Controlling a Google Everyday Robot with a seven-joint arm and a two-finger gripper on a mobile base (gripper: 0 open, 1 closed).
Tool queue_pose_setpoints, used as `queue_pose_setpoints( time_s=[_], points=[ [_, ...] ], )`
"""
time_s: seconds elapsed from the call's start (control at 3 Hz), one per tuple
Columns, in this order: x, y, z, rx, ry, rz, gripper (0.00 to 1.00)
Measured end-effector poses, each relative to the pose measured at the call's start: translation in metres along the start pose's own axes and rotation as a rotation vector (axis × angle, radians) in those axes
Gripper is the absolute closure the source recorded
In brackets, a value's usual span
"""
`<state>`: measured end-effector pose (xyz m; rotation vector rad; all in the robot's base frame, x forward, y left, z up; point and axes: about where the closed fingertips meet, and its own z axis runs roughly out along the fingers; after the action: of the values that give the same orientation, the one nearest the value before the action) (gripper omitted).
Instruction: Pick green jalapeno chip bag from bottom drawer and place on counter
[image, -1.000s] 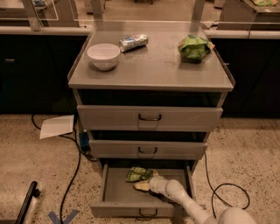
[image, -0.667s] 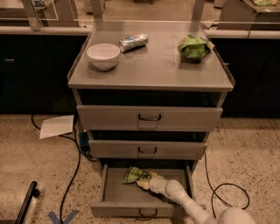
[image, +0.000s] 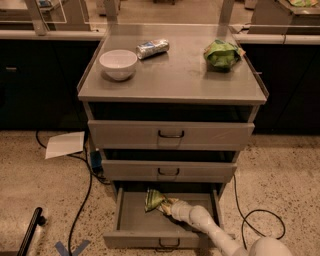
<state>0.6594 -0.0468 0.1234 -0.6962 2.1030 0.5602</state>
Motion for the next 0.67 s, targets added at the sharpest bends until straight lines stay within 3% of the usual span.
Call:
queue_pose_setpoints(
  time_s=[0.33, 0.67],
  points=[
    [-0.008, 0.008, -0.011, -0.044, -0.026, 0.019, 1.00],
    [-0.027, 0.009, -0.053, -0.061, -0.102, 0.050, 1.00]
  ],
)
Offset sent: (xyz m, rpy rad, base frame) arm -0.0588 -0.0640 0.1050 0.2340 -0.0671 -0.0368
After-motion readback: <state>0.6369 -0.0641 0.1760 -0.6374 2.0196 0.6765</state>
